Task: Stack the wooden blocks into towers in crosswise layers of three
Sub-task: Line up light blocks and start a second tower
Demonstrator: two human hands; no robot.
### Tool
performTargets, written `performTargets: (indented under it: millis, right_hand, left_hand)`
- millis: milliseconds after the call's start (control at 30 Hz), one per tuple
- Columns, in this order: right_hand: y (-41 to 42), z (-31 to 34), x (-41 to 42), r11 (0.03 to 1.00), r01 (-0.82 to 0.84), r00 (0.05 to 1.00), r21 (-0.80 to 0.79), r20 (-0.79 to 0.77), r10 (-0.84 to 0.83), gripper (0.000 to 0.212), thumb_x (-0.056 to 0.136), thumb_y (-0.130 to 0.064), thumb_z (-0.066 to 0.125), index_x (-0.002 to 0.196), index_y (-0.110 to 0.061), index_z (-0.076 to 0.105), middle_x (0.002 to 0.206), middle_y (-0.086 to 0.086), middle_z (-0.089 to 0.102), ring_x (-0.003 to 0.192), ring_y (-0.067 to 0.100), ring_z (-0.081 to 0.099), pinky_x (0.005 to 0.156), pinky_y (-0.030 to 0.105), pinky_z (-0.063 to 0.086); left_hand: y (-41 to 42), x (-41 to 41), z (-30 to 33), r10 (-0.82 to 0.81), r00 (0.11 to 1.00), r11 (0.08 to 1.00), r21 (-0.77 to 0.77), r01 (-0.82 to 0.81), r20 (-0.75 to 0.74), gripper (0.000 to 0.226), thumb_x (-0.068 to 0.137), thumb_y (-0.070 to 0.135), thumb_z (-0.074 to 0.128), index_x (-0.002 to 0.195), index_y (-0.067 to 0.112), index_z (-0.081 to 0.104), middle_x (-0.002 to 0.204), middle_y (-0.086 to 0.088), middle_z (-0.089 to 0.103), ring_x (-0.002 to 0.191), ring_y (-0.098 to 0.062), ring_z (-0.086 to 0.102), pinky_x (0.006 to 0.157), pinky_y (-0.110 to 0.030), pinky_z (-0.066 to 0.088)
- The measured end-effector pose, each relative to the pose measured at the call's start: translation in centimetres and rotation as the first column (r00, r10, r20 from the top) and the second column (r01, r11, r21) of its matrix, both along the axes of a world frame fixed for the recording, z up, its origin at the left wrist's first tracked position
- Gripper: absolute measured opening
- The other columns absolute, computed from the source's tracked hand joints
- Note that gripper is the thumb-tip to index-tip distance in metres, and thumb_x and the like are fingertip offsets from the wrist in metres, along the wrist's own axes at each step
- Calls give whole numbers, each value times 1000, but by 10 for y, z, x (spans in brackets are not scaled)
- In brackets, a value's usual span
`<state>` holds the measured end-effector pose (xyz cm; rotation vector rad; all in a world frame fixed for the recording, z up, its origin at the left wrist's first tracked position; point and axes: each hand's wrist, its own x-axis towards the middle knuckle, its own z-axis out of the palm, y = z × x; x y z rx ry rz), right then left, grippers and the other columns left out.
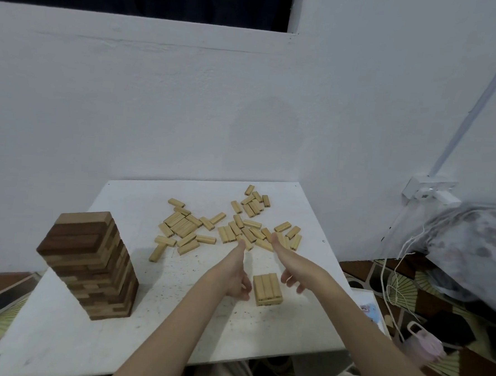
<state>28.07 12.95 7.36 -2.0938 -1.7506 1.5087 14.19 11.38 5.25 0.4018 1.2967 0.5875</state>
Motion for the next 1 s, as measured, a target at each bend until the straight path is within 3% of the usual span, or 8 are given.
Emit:
performTargets:
  millis: [67,333,433,500,600,800,1000]
  right_hand:
    - [0,-1,-3,1000,-2,1000,2,6,1,88,82,-78,-1,153,-28,12,126,22,54,118,35,51,105,50,39]
    - [4,-9,-11,1000,-8,1000,3,-2,8,84,84,-76,-1,152,-30,15,126,21,52,114,35,53,103,49,41]
    - [5,-12,-10,1000,0,1000,2,-11,0,86,83,-78,0,152,-29,14,128,22,51,116,36,52,103,50,41]
    - [7,-14,-9,1000,30,999,-8,-33,-30,90,81,-80,2,153,-26,14,131,24,50,117,38,52,103,51,42]
    - [9,-19,-2,994,102,989,-33,-107,-105,97,78,-83,7,153,-23,12,136,28,45,121,43,49,104,53,40]
    - [6,-26,3,984,153,965,-87,-200,-168,100,73,-88,11,153,-28,5,139,34,39,123,47,47,104,55,37]
    - [7,-29,2,982,138,959,-133,-231,-166,98,74,-87,13,153,-29,2,140,36,37,129,48,41,105,57,31]
  left_hand:
    - [0,3,3,-6,999,1000,24,7,-46,88,88,72,13,149,12,-9,149,-32,18,137,-43,26,112,-48,28]
    - [-3,10,10,21,999,999,49,-20,-23,87,89,71,13,149,12,-8,150,-30,16,135,-39,32,108,-44,31]
    - [-4,12,12,22,999,998,65,-21,-24,85,91,69,15,150,10,-1,144,-31,28,111,-36,51,90,-40,41]
    - [-6,12,14,31,999,997,69,-32,12,83,92,67,17,149,8,9,136,-29,39,101,-35,54,83,-39,43]
    - [-12,10,16,25,995,999,42,-29,93,81,94,63,19,147,2,18,140,-28,38,121,-39,48,97,-45,38]
    - [-15,8,16,57,990,998,-7,-57,132,87,91,68,19,149,9,-10,145,-35,24,129,-46,36,99,-51,33]
    - [-23,15,28,36,989,999,10,-38,146,80,96,60,16,148,-1,9,148,-31,23,136,-41,29,108,-47,26]
